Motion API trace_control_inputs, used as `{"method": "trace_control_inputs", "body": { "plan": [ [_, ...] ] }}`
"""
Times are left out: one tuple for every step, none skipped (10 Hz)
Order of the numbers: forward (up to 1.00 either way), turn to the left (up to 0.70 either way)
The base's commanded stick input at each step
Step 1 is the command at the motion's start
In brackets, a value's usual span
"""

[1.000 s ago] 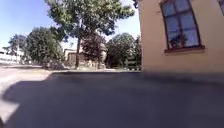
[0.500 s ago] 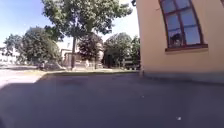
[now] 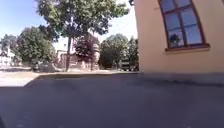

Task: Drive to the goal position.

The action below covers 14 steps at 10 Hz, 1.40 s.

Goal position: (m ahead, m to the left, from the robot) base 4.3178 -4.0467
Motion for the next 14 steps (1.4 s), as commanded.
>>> {"method": "trace_control_inputs", "body": {
  "plan": [
    [0.7,0.0],
    [0.7,0.0],
    [0.7,0.0],
    [0.7,0.0],
    [0.7,0.0],
    [0.7,0.0],
    [0.7,0.0],
    [0.7,0.0],
    [0.7,0.0],
    [0.7,0.0],
    [0.7,0.0],
    [0.7,0.0],
    [0.7,0.0],
    [0.7,0.0]
  ]
}}
